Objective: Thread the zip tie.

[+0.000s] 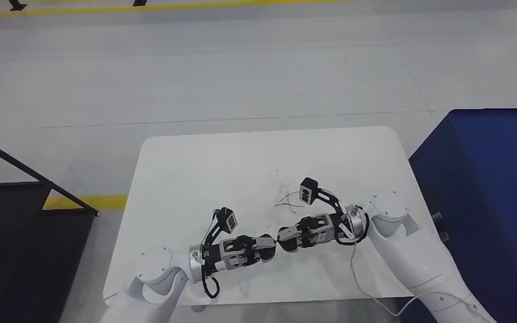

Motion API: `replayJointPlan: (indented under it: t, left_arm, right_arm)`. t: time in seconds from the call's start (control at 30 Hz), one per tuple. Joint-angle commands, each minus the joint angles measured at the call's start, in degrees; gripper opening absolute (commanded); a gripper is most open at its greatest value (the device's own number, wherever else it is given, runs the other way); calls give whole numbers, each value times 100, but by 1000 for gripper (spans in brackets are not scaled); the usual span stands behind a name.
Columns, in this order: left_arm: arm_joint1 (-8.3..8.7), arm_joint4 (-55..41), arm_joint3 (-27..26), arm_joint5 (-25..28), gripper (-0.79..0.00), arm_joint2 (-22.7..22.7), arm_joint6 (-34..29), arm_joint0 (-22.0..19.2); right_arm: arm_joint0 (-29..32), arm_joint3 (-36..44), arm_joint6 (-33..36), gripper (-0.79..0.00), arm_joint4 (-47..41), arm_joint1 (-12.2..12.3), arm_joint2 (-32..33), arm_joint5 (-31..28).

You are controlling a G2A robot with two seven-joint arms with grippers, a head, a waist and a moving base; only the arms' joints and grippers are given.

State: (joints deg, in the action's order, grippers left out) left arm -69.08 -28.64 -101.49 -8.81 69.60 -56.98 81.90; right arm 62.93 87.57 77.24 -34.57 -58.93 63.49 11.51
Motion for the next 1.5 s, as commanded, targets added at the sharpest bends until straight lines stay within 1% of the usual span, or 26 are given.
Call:
replayJointPlan:
  t: [0.0,0.17,0.2,0.53,0.57,0.6,0.63,0.73,0.8,0.87,1.0,1.07,1.1,1.17,1.23,1.3,1.47]
  left_arm:
    - [11,-16,-8,-17,-785,1,-33,11]
    - [40,-10,-50,-7,-785,-9,-51,39]
    - [45,-18,-62,1,-785,-14,-53,47]
    - [95,-110,-97,-16,-785,-6,-76,60]
    - [103,-120,-105,-19,-428,10,-98,63]
    - [111,-130,-116,-7,-191,29,-116,73]
    - [119,-149,-126,0,0,51,-127,88]
    - [135,-492,-114,-69,0,122,-298,123]
    - [141,-890,27,-176,0,199,-486,72]
    - [148,-951,131,-158,0,247,-469,28]
    - [148,-951,131,-158,0,247,-469,28]
    - [148,-947,130,-165,0,243,-448,33]
    - [153,-921,123,-156,0,296,-283,38]
    - [164,-889,119,38,0,512,157,76]
    - [170,-1008,257,-81,0,628,443,98]
    - [156,-1139,421,-331,0,567,707,56]
    - [152,-1152,443,-385,0,529,728,46]
  right_arm:
    - [9,14,-9,-751,6,5,1,17]
    - [32,94,-6,-751,12,18,-11,47]
    - [36,110,3,-785,14,22,-15,59]
    - [38,96,-89,-785,-69,36,9,12]
    - [35,85,-104,-785,-83,36,12,3]
    - [33,70,-125,-785,-92,36,15,-12]
    - [31,50,-169,-785,-92,35,19,-27]
    - [9,-6,-33,-785,58,43,-75,82]
    - [9,-6,-33,-785,58,43,-75,82]
    - [9,-6,-33,-785,58,43,-75,82]
    - [9,-6,-33,-785,58,43,-75,82]
    - [58,96,-195,-785,-15,42,-23,-2]
    - [83,194,-230,-785,-133,51,85,-122]
    - [200,386,-87,-785,-431,84,341,-344]
    - [359,598,-64,-785,-724,118,622,-532]
    - [527,790,-154,-785,-1030,126,790,-661]
    - [527,790,-154,-785,-1030,126,790,-661]
